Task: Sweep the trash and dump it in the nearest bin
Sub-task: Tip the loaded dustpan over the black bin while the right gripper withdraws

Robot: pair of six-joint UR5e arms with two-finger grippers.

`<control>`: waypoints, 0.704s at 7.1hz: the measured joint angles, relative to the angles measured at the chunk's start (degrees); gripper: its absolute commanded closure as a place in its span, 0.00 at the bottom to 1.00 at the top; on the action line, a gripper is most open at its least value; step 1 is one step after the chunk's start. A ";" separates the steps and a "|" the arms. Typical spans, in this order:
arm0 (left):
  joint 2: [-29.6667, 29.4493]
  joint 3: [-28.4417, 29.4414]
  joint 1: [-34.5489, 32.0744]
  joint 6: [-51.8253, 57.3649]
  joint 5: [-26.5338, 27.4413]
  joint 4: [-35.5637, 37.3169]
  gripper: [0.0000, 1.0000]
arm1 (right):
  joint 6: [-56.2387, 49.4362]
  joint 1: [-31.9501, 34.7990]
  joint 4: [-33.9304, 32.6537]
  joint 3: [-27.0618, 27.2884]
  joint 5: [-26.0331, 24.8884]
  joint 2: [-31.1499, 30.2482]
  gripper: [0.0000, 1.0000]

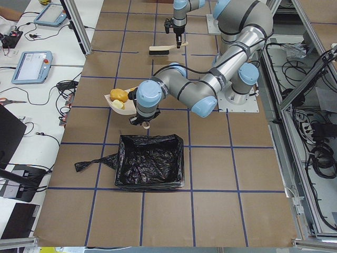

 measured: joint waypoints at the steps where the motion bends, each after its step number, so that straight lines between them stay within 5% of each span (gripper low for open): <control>1: 0.81 1.19 2.98 0.08 0.14 -1.09 0.99 | -0.01 0.00 0.20 0.19 -0.05 -0.17 0.96; 4: 0.95 6.71 12.30 0.53 3.42 -5.45 0.99 | 2.35 -0.20 0.28 1.10 0.40 -0.23 0.94; 5: 0.45 8.65 15.38 1.47 3.97 -6.21 0.99 | 2.58 -0.22 0.07 1.42 0.47 -0.23 0.82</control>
